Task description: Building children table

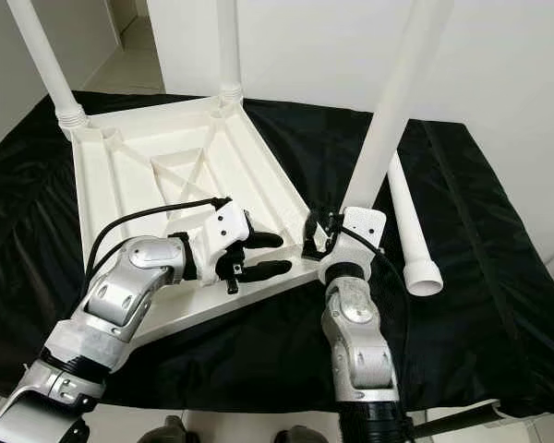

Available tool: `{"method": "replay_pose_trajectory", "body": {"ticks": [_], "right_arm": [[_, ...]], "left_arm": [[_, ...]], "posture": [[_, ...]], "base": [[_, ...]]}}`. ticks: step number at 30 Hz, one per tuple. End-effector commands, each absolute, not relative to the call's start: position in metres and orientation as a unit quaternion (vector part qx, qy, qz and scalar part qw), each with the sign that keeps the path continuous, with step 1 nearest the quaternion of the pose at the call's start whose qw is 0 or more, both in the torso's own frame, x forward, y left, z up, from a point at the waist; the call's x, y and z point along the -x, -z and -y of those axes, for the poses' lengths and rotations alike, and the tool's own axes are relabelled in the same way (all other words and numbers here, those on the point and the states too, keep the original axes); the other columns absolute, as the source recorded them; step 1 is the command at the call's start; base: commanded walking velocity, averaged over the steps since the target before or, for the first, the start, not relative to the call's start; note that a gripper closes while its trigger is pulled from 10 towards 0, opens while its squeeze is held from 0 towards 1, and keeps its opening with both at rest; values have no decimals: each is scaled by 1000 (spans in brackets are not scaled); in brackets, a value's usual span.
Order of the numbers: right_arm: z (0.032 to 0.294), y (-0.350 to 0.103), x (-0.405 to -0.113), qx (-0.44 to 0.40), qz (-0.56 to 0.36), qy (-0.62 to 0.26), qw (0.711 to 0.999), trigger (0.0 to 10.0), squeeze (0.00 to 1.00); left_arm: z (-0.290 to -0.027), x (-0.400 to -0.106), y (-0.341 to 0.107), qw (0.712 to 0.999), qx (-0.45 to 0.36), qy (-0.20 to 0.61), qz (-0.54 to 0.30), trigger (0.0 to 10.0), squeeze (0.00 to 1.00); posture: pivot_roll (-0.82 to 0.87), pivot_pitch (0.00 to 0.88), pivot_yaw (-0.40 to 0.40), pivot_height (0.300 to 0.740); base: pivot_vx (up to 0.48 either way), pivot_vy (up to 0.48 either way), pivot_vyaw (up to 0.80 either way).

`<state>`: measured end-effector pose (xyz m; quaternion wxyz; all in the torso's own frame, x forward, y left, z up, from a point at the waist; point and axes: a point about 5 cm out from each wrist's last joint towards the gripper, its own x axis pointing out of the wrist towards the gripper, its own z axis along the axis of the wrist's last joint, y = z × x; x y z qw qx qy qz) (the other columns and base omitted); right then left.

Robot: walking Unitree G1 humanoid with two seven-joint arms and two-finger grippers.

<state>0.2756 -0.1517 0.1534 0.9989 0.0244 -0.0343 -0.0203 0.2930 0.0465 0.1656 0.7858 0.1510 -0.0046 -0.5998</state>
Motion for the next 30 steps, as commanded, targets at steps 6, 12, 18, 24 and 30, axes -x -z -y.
{"method": "replay_pose_trajectory", "body": {"ticks": [6,12,18,24,30], "right_arm": [[159,-150,-271,-11,22,-106,994,10000,0],[171,-144,-273,41,8,-172,984,10000,0],[177,-135,-281,58,-15,-224,973,10000,0],[181,-130,-289,72,-29,-248,966,2980,0],[184,-127,-291,76,-33,-256,963,0,0]], "left_arm": [[-46,-298,-167,806,-158,571,9,10000,0],[-47,-298,-167,806,-158,571,9,10000,0],[-44,-294,-166,798,-157,582,5,10000,0],[-42,-293,-166,794,-160,587,5,10000,0],[-42,-292,-166,792,-160,589,5,10000,0]], "posture": [[-11,0,-25,740],[-10,0,-22,740],[-5,0,-19,740],[-3,0,-20,740],[-4,0,-22,740]], "base": [[0,0,0],[0,0,0],[0,0,0],[0,0,0],[0,0,0]]}}
